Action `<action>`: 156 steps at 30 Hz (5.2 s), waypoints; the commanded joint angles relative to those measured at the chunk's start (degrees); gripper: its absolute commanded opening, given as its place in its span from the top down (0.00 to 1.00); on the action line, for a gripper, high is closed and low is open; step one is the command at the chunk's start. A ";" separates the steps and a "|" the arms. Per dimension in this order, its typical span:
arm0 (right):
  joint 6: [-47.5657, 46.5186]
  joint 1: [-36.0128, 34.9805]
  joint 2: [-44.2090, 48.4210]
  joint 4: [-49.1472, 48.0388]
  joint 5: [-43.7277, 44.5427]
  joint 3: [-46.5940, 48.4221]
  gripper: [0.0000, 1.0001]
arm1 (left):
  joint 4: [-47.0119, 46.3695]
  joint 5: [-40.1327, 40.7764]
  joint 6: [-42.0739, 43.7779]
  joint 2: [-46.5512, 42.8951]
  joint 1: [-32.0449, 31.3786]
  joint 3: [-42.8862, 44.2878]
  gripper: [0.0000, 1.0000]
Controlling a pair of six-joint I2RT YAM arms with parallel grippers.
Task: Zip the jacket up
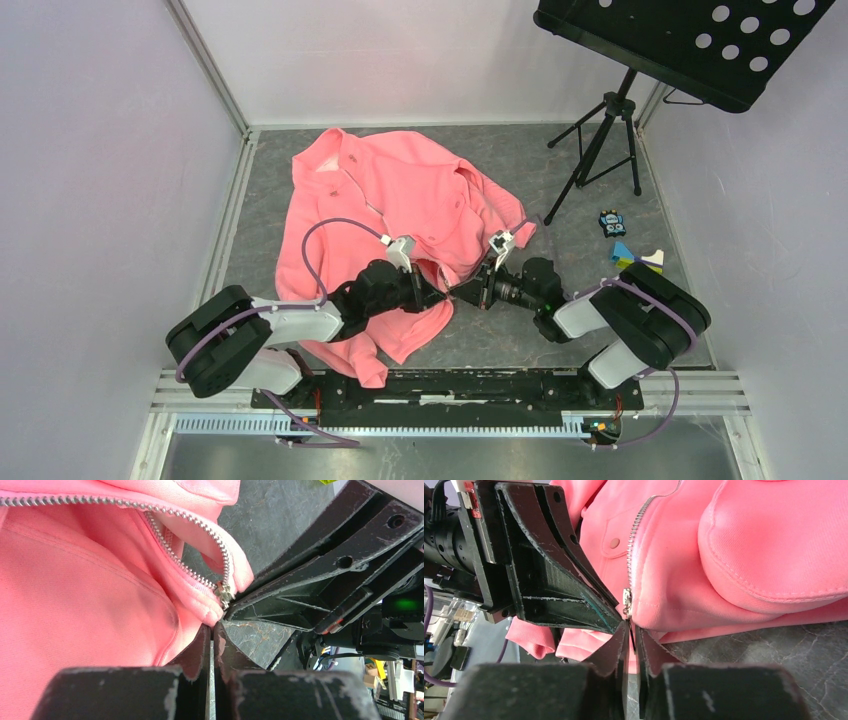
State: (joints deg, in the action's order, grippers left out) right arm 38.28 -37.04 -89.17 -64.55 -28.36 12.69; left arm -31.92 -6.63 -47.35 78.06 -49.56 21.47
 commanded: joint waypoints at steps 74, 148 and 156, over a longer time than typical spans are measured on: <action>5.43 -3.66 8.27 54.56 7.67 29.55 0.59 | 23.66 10.67 2.55 -28.07 4.34 1.12 0.00; 46.05 -2.34 -13.50 -19.92 16.42 -5.06 0.51 | 18.86 -3.83 4.90 -15.84 7.20 4.45 0.29; 44.70 -0.78 -15.60 -21.74 14.53 -3.86 0.50 | 19.00 -3.95 5.06 -15.58 7.21 4.63 0.29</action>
State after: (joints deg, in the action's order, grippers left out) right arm 83.33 -38.44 -103.39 -81.95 -13.34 7.92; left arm -11.68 -9.61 -42.39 62.94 -42.72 25.87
